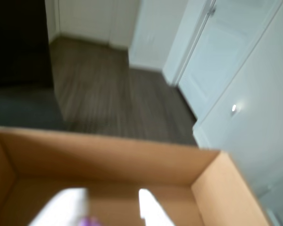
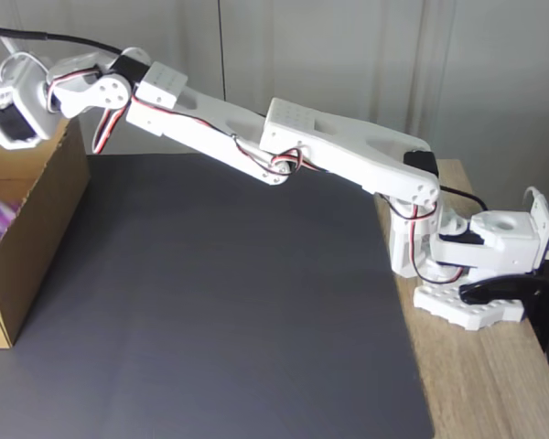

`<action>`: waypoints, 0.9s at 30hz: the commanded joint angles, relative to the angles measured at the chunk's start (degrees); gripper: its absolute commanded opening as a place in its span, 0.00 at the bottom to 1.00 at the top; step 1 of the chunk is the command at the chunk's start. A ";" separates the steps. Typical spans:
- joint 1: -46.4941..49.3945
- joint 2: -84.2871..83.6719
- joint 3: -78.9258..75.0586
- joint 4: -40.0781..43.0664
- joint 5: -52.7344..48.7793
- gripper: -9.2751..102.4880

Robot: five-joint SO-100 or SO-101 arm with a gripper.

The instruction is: Grasp a ball and put it in the box.

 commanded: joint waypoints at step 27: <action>2.64 24.26 -2.72 40.43 -0.62 0.08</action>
